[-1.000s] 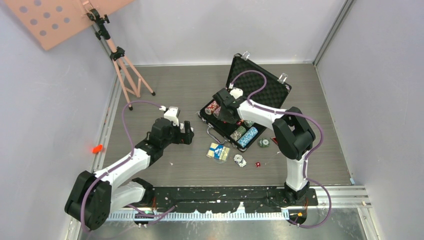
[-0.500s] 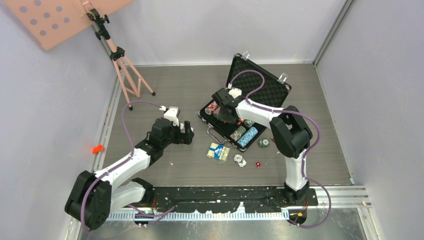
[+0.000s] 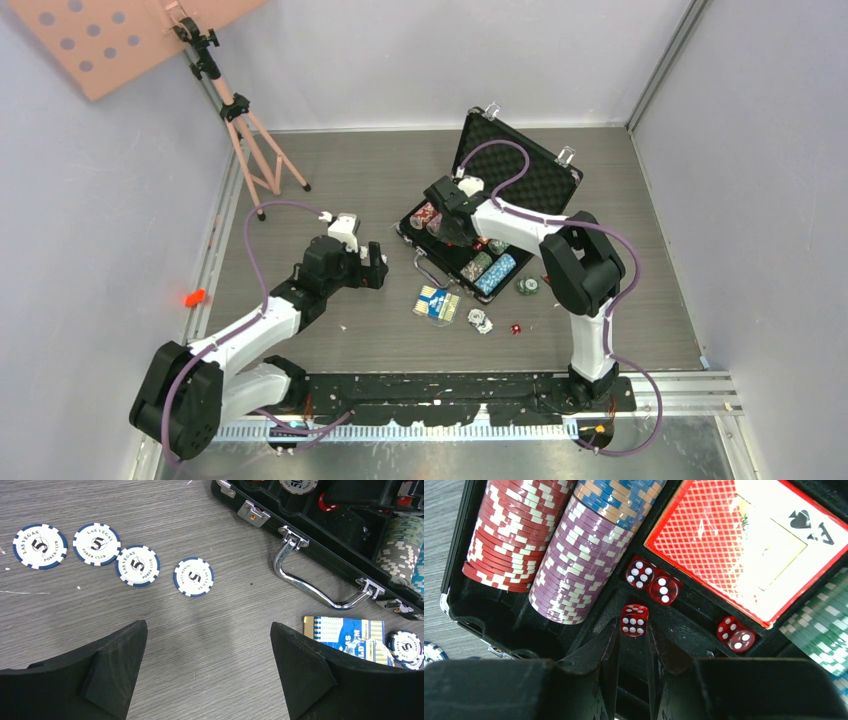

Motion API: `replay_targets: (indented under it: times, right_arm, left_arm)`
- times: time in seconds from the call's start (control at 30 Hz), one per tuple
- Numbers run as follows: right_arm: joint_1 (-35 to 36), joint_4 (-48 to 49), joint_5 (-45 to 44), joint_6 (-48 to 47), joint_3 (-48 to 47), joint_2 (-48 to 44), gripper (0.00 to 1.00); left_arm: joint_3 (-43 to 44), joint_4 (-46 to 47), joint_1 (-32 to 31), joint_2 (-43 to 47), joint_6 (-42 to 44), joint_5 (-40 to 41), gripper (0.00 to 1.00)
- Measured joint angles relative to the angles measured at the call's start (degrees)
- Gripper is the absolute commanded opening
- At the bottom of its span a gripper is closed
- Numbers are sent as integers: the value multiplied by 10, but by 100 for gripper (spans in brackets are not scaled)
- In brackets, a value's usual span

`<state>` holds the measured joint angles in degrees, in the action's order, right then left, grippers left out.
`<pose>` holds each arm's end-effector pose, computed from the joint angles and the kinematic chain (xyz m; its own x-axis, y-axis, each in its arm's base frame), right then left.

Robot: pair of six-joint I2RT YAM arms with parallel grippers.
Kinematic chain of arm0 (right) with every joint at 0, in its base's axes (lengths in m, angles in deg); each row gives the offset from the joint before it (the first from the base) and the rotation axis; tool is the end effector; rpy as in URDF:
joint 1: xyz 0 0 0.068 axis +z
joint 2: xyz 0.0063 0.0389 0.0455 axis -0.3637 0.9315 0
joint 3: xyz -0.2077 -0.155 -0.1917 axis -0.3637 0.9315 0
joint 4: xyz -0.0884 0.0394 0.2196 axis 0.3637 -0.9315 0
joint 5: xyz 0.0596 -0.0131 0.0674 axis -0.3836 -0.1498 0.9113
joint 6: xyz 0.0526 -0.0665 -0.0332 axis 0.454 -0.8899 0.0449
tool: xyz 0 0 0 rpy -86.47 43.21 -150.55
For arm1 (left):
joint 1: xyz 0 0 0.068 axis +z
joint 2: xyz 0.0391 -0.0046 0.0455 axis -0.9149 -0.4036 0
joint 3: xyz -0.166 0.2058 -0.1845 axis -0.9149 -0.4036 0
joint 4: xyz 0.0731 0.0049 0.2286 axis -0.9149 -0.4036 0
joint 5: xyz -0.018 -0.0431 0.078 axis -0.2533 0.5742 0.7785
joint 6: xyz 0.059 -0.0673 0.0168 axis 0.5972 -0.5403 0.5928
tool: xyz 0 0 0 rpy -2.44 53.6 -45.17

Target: Pack up texas hold em set

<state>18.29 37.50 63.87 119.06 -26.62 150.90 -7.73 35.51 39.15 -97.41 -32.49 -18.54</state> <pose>0.3524 0.2559 0.2014 -0.8122 0.2368 -0.5331 0.1892 0.9714 0.1432 0.1944 -0.0981 0.2271 -0.5781 -0.0790 -0.8121 0.2690 0.9212 -0.2811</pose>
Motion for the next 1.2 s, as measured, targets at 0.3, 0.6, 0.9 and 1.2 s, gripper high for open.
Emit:
replay_targets:
  times: [0.3, 0.6, 0.9, 1.2]
  right_arm:
    - [-8, -15, -10, 1, 0, -37, 25]
    - [-22, -17, -24, 19, 17, -67, 24]
    - [-26, -26, -39, 35, 37, -67, 23]
    - [-30, -22, -45, 45, 44, -67, 22]
  left_arm:
    - [0, 0, 0, 0, 0, 0, 97]
    - [0, 0, 0, 0, 1, 0, 97]
    - [0, 0, 0, 0, 1, 0, 97]
    - [0, 0, 0, 0, 1, 0, 97]
